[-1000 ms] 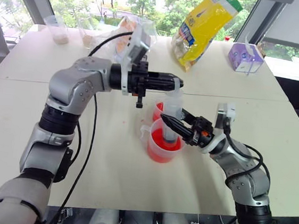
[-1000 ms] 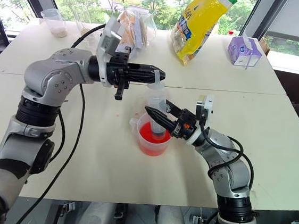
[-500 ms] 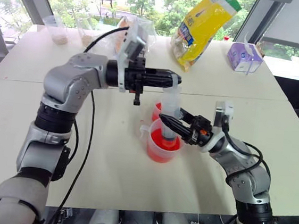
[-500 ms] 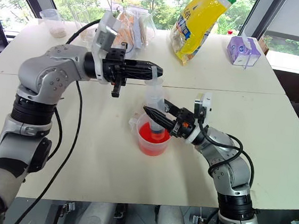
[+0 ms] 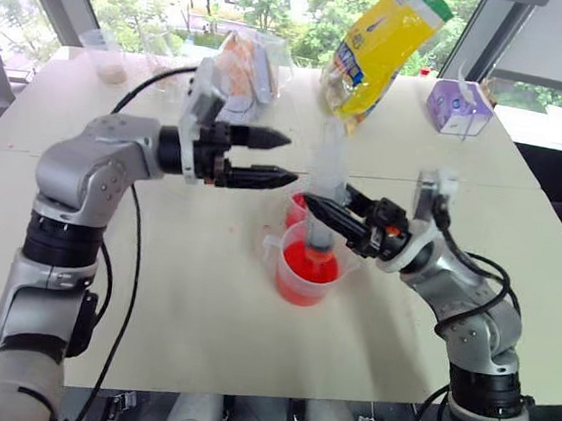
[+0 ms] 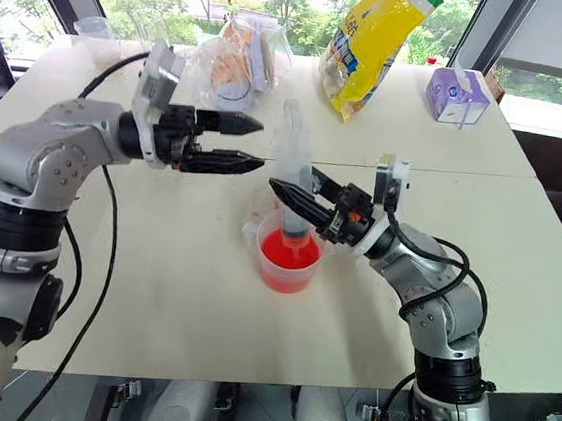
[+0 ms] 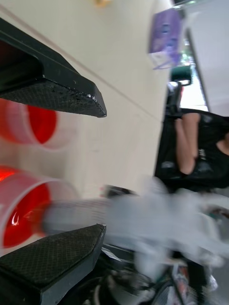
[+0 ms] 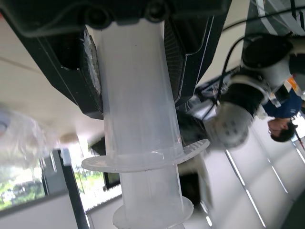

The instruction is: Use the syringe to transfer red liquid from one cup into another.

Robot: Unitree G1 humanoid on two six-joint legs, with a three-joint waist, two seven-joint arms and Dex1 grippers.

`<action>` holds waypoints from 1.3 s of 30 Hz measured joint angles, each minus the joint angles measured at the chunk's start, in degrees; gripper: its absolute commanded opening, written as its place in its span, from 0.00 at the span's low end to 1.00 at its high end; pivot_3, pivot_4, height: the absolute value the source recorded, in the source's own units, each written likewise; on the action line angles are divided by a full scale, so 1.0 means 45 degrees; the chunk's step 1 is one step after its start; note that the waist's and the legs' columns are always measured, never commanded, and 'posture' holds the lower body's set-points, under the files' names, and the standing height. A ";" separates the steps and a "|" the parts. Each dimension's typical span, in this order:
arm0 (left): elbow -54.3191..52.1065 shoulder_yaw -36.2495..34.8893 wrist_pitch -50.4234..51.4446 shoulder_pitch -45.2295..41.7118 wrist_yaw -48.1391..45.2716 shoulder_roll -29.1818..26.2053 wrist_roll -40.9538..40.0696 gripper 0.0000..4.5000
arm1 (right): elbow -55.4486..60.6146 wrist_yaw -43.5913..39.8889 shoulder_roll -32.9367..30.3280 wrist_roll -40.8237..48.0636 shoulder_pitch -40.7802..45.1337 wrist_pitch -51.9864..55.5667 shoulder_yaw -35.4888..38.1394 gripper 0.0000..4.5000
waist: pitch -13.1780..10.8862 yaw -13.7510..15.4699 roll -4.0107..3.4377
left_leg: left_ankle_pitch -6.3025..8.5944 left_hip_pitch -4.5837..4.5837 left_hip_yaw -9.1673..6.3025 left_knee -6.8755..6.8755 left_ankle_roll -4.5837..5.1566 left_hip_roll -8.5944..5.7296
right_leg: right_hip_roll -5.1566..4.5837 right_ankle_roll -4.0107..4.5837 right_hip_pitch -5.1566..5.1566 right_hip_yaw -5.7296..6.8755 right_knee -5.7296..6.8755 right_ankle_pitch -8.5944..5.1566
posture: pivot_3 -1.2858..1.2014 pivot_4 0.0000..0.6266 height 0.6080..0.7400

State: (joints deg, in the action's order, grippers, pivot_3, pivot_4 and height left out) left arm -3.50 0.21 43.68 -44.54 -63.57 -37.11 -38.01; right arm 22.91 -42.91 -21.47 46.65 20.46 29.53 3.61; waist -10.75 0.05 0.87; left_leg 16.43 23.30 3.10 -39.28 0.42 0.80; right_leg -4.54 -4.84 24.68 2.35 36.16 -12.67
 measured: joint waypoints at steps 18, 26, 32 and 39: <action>-0.0334 -0.1313 -0.0098 0.0366 0.0938 -0.0453 -0.0128 0.83 | -0.6045 -0.0792 0.0389 -0.0809 0.5092 -0.1922 0.0817 0.31 | 0.0000 0.0000 0.0000 | 0.0000 0.0002 0.0013 0.0002 0.0000 -0.0005 | -0.0006 0.0001 -0.0001 0.0000 -0.0004 0.0002 | 0.52 0.24 1.00; -0.0759 -0.1447 -0.0020 0.0066 0.1492 0.0093 -0.0876 0.83 | -0.9523 -0.2025 0.1379 -0.2704 0.5454 -0.4562 0.0638 0.31 | -0.0002 -0.0166 -0.0003 | 0.0000 0.0009 0.0012 0.0003 0.0000 -0.0005 | -0.0015 -0.0001 0.0002 0.0000 -0.0003 0.0003 | 0.52 0.24 1.00; -0.0061 -0.1460 -0.0168 -0.2102 0.2409 0.1940 -0.1285 0.83 | -0.9514 -0.2225 0.1720 -0.2984 0.5201 -0.4805 0.0513 0.31 | -0.0002 -0.0174 -0.0003 | -0.0002 0.0003 0.0009 0.0002 -0.0004 -0.0011 | -0.0021 -0.0003 -0.0003 0.0007 0.0002 0.0006 | 0.52 0.24 1.00; 0.1184 -0.0703 -0.0751 -0.2516 0.2618 0.3131 -0.0633 0.83 | -0.9214 -0.2223 0.1884 -0.3181 0.4637 -0.4795 0.0491 0.31 | -0.0004 -0.0201 -0.0005 | -0.0007 0.0001 0.0009 0.0005 -0.0012 -0.0006 | -0.0013 -0.0002 0.0002 0.0007 0.0011 0.0006 | 0.52 0.24 1.00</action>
State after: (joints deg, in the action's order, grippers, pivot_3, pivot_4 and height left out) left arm 1.83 -2.95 40.30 -55.86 -51.79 -23.02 -40.86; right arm -18.55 -52.91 -13.00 32.34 41.32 7.95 5.82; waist -10.77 -0.85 0.85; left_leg 16.40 23.30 3.15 -39.26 0.37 0.78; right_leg -4.59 -4.85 24.69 2.38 36.21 -12.64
